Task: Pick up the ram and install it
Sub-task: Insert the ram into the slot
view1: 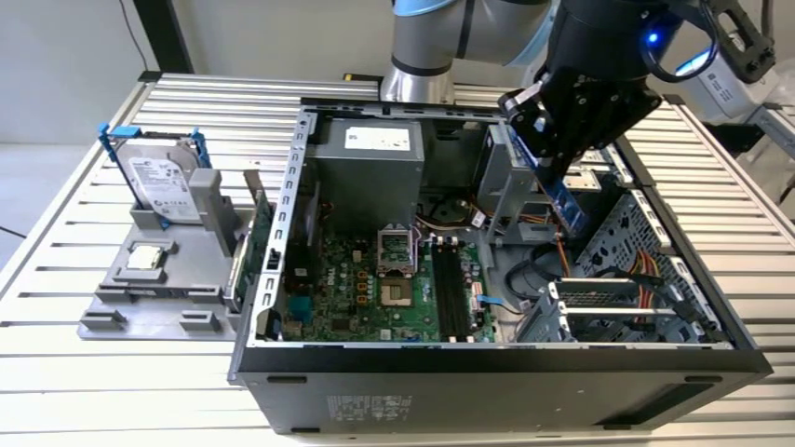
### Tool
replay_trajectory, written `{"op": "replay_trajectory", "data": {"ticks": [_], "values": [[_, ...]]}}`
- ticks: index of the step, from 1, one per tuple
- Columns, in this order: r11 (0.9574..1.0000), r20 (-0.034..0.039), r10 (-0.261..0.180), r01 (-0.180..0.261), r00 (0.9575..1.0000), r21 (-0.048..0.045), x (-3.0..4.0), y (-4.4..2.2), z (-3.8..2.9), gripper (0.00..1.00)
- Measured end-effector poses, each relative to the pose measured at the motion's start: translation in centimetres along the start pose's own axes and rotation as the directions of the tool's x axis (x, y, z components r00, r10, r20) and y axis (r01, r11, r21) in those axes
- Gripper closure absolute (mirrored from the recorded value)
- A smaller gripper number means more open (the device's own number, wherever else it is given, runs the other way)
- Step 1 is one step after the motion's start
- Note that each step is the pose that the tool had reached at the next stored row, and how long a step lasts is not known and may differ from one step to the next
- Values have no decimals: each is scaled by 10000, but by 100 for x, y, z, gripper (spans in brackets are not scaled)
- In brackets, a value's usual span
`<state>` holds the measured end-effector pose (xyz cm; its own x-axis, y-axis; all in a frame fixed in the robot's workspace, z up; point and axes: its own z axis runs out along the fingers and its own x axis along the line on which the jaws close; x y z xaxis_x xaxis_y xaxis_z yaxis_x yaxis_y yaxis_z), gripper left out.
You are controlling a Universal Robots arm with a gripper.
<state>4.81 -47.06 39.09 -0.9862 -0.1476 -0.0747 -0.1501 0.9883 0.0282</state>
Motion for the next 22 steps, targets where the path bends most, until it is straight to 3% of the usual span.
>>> {"op": "replay_trajectory", "data": {"ticks": [6,13,19,20,22], "values": [[9999,-40,77,-77,10000,68,1,0,2,100],[9979,-37,639,-639,9979,118,1,0,6,100],[9978,-48,649,-648,9979,119,2,0,6,100],[9978,-92,649,-648,9978,115,1,0,6,100],[9978,-300,659,-656,9974,97,2,0,8,100]]}}
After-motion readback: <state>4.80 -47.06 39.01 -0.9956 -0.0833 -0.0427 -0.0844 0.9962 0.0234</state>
